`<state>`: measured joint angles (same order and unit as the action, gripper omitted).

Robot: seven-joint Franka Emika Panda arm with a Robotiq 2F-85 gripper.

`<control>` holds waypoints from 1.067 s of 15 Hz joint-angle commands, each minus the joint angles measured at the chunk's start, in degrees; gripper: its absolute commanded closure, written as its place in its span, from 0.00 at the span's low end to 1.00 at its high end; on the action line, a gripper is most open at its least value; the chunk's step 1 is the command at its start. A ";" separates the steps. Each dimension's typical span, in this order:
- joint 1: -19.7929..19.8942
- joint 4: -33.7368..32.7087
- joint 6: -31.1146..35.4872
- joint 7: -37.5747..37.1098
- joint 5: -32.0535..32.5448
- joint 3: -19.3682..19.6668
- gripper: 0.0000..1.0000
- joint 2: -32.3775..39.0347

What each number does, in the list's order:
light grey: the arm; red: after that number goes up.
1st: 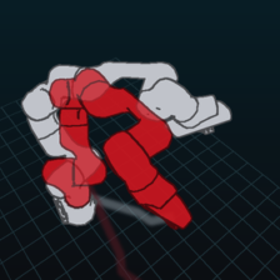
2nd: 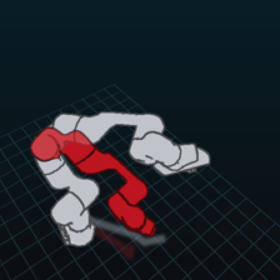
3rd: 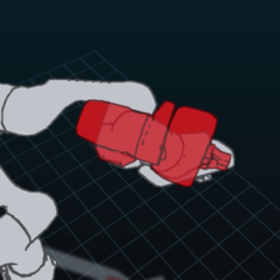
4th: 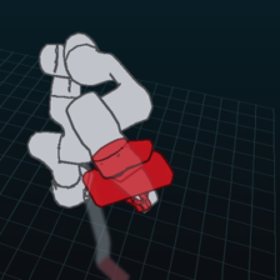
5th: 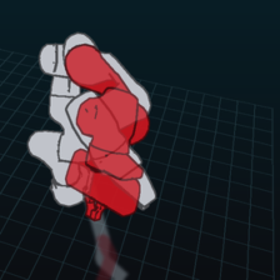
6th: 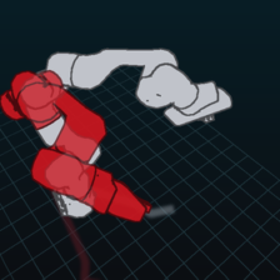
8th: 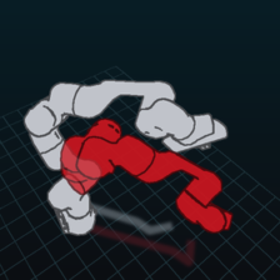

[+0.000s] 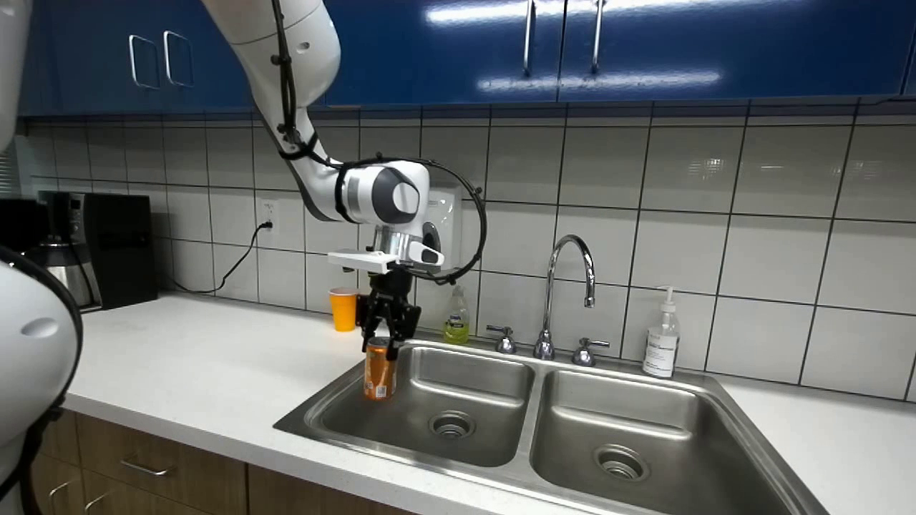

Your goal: Put the orange can on the left side of the counter.

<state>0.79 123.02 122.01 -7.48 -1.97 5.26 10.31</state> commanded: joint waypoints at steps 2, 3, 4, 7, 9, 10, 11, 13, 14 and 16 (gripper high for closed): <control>-2.98 1.62 -5.45 -0.60 2.17 -4.02 0.62 -7.29; -3.86 1.27 -6.26 -0.60 2.31 -5.06 0.62 -7.78; -4.67 0.87 -7.08 -0.54 2.31 -6.09 0.62 -8.13; -7.10 -0.20 -8.24 -0.09 2.03 -9.05 0.62 -8.11; -8.69 -0.89 -8.17 0.17 2.16 -10.85 0.62 -7.32; -9.41 -1.23 -7.83 0.40 2.06 -11.68 0.62 -6.81; -10.12 -1.60 -7.69 0.38 2.35 -12.42 0.62 -6.26; -11.69 -2.67 -7.07 0.57 2.58 -14.01 0.62 -4.94; -12.37 -3.35 -7.04 0.40 2.85 -14.65 0.62 -4.19; -13.77 -5.28 -7.10 0.03 3.97 -15.80 0.62 -1.86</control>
<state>-11.86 121.70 116.22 -7.44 -0.09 -8.88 5.39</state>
